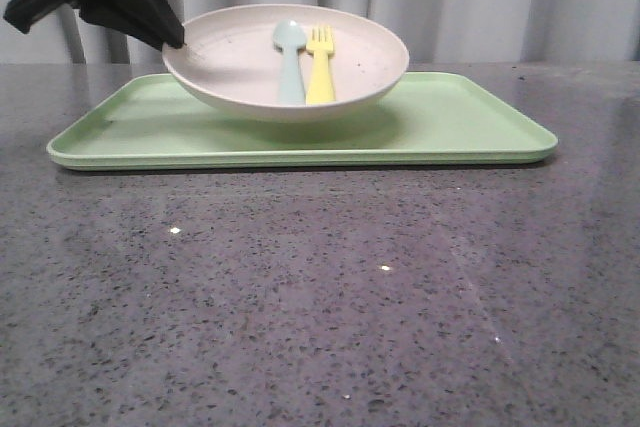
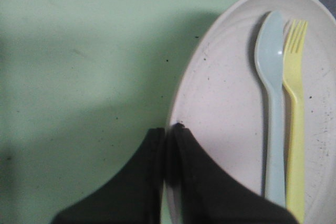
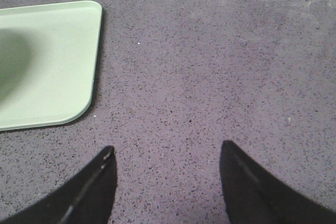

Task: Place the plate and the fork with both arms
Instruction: 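Lower the plate onto the tray, open the left gripper, withdraw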

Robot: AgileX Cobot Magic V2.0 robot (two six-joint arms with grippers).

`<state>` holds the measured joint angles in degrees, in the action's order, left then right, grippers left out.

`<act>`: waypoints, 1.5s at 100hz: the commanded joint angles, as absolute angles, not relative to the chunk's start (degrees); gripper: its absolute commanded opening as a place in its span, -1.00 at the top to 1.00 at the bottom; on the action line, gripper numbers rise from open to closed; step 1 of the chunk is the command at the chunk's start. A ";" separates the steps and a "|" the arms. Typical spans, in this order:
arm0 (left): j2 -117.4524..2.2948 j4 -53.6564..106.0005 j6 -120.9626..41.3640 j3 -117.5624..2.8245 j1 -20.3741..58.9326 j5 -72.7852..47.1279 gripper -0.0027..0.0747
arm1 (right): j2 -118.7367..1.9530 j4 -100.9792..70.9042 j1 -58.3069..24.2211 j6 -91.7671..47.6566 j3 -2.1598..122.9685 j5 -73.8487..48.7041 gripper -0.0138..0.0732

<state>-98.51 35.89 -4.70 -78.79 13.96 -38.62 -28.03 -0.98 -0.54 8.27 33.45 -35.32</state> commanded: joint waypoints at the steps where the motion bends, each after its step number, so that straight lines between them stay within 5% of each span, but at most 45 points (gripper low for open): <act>1: -97.42 38.98 -4.37 -81.19 14.93 -34.58 0.98 | -28.77 -0.75 -0.52 8.13 35.29 -31.33 -0.34; 38: -99.33 38.98 -4.37 -81.19 14.93 -34.24 0.95 | -28.77 -0.75 -0.52 8.13 35.29 -31.33 -0.34; 65: -99.23 38.98 -4.58 -81.19 13.97 -34.92 0.21 | -28.77 -0.75 -0.52 8.13 35.29 -31.14 -0.34; 105: -92.55 32.82 -4.58 -80.27 13.16 -34.59 0.27 | -29.24 -0.90 -0.95 8.13 35.42 -28.18 -0.34; 150: -73.43 20.19 -4.58 -71.51 13.16 -38.32 0.42 | -43.99 -0.84 -13.22 8.13 50.56 -34.87 -0.34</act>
<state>-78.99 21.25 -4.70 -72.07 13.29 -40.82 -39.95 -0.98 -11.14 8.27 44.99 -36.58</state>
